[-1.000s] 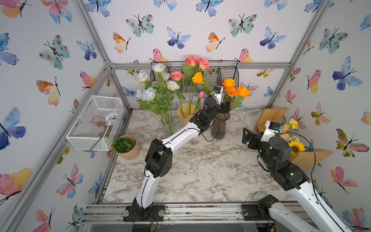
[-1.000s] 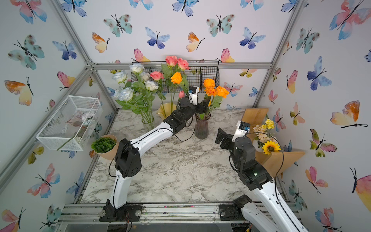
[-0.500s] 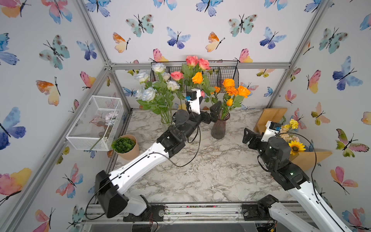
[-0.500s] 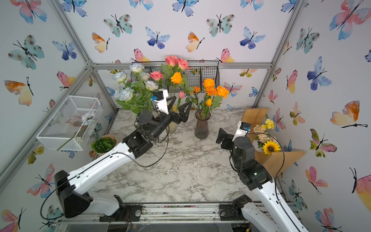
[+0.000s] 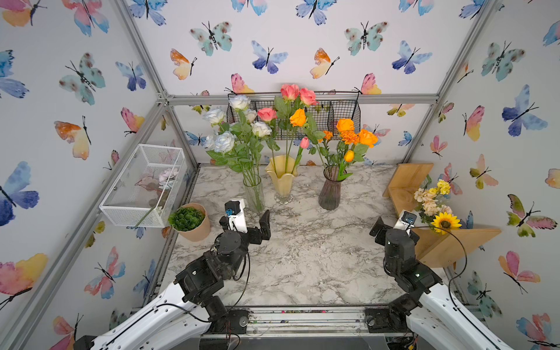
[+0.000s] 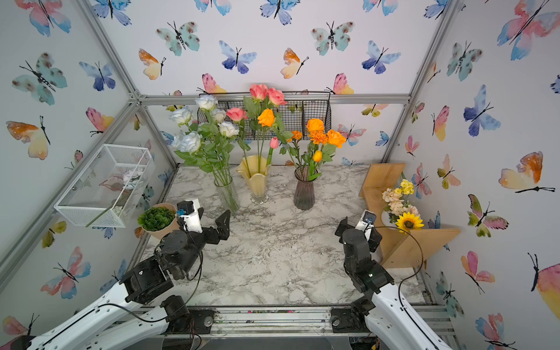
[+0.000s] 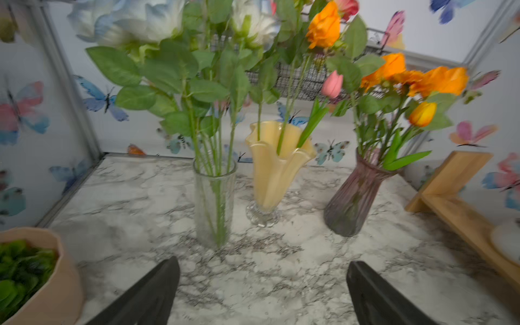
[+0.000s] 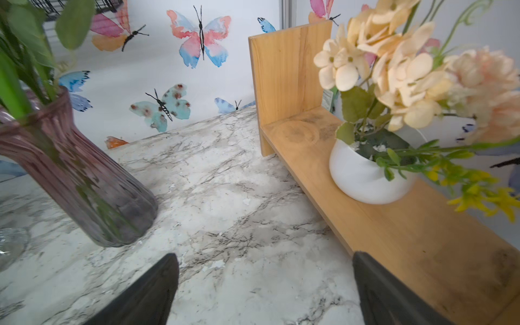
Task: Arrange the flowers in different vases according to their colors
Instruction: Reset both arms
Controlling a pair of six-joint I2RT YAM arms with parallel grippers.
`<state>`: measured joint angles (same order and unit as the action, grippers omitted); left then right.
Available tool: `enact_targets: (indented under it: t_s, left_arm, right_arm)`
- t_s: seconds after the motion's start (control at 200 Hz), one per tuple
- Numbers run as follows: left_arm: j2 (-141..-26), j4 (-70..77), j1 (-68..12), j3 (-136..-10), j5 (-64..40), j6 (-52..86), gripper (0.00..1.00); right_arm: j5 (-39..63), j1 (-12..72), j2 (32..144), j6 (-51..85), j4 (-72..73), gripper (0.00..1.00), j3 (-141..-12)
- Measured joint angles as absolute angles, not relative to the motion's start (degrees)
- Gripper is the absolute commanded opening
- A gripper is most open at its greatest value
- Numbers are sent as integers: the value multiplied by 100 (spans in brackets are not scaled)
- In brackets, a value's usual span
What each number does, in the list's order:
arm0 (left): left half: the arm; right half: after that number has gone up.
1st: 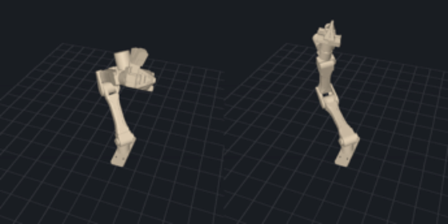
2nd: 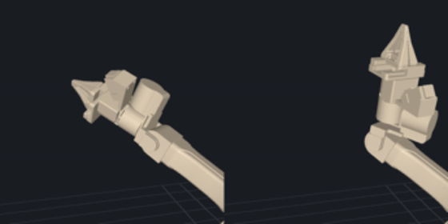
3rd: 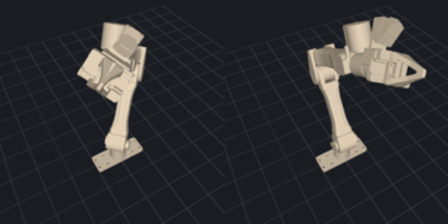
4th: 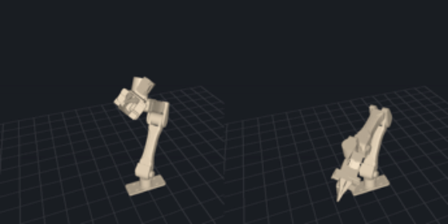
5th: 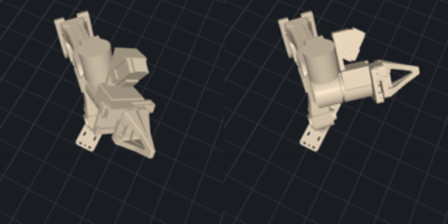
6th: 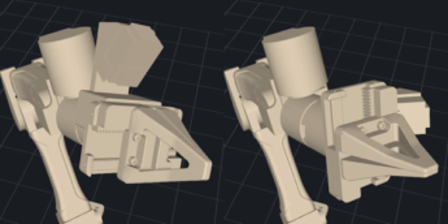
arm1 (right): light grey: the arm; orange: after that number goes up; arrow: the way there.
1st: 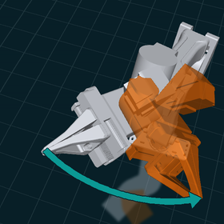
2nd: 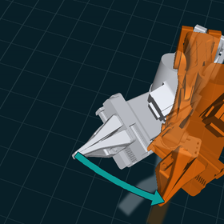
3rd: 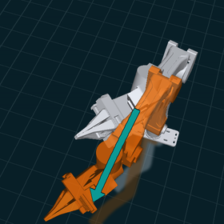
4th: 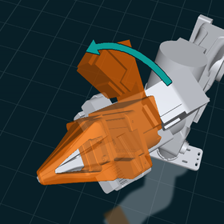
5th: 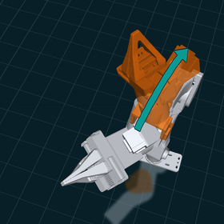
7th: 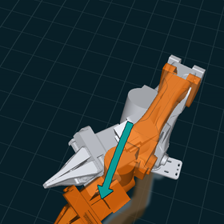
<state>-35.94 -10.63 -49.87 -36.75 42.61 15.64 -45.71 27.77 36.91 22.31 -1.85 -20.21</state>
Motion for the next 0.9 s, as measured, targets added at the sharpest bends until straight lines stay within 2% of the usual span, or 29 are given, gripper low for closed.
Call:
enact_targets:
  t_s: [0.11, 0.245, 0.395, 0.491, 0.651, 0.901]
  left_arm:
    - [-3435, -821, -4405, -3173, 4637, 1278, 99]
    - [-3312, 30, -3260, -2436, 4683, 716, 99]
    - [-3546, 1131, -1837, -1594, 4051, 414, 99]
    - [-3968, 1903, -1258, -1192, 3701, 447, 99]
    - [-4976, 3148, -1079, -753, 3350, 493, 99]
    - [-6274, 4700, -969, -696, 3162, 447, 99]
  right_arm:
    - [-4724, 2777, 3837, 1964, 497, 98, -1804]
    - [-4733, 2777, 3922, 1452, 1662, 98, -1232]
    - [-4720, 2777, 4134, 858, 2805, 98, -602]
    - [-4718, 2777, 4316, 526, 3503, 98, -285]
    - [-4676, 2777, 4860, 248, 4626, 99, -30]
    - [-4508, 2777, 6475, -314, 6657, 99, -27]
